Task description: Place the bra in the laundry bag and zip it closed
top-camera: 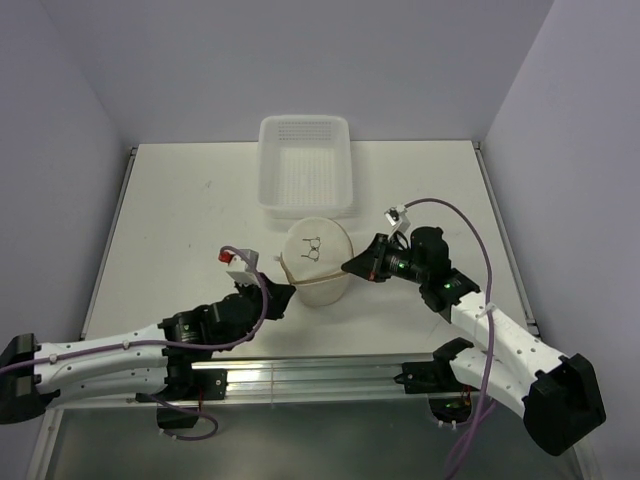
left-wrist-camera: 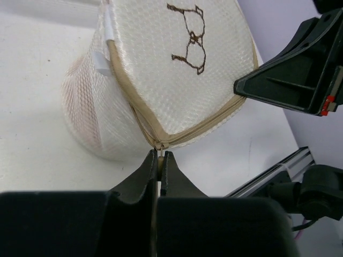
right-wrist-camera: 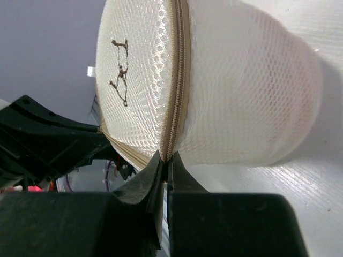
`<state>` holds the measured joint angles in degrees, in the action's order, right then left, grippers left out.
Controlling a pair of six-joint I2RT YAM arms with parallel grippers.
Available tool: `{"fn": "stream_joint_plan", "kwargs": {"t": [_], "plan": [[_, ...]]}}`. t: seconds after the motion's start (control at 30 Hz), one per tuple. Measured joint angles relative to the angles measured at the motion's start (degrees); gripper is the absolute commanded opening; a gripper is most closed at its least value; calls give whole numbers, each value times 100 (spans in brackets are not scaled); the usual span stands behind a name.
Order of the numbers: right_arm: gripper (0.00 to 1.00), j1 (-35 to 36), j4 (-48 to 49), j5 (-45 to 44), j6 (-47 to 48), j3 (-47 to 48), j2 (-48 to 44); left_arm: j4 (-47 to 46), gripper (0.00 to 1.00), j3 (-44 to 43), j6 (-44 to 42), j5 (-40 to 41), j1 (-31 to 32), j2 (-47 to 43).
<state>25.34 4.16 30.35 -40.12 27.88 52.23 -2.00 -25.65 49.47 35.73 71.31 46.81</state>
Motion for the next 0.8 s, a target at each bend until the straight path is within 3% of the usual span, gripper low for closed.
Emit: {"fn": "stream_joint_plan", "kwargs": {"t": [0.3, 0.4, 0.43, 0.53, 0.67, 0.8], "plan": [[1, 94, 170, 310, 0, 525, 848, 398, 0, 4, 11, 105, -28, -529], [36, 302, 107, -15, 42, 791, 1191, 203, 0, 4, -59, 122, -4, -144], [53, 385, 109, -181, 57, 863, 1263, 98, 0, 4, -70, 103, 26, 72], [73, 483, 107, -479, 166, 999, 1311, -369, 0, 4, -74, -15, 184, 723], [74, 516, -72, -868, 297, 992, 1027, -1049, 0, -20, -81, -227, 251, 1316], [74, 540, -181, -1338, 267, 492, 44, -1473, 0, -214, -195, -348, 256, 1696]]}}
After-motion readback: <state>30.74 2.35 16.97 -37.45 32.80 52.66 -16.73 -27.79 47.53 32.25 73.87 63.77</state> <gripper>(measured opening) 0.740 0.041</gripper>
